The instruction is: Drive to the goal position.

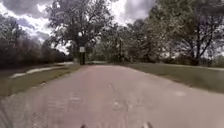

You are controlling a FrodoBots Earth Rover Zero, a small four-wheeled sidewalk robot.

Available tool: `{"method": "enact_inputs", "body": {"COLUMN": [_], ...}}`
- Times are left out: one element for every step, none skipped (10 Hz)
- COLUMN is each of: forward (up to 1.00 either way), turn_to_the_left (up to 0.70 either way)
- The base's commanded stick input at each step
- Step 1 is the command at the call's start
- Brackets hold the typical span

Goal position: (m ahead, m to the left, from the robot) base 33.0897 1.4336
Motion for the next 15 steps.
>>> {"method": "enact_inputs", "body": {"forward": [1.00, 1.00, 1.00, 1.00, 1.00, 1.00, 1.00, 1.00, 1.00, 1.00, 1.00, 1.00, 1.00, 1.00, 1.00], "turn_to_the_left": [0.00, 0.00, 0.00, 0.00, 0.00, 0.00, 0.00, 0.00, 0.00, 0.00, 0.00, 0.00, 0.00, 0.00, 0.00]}}
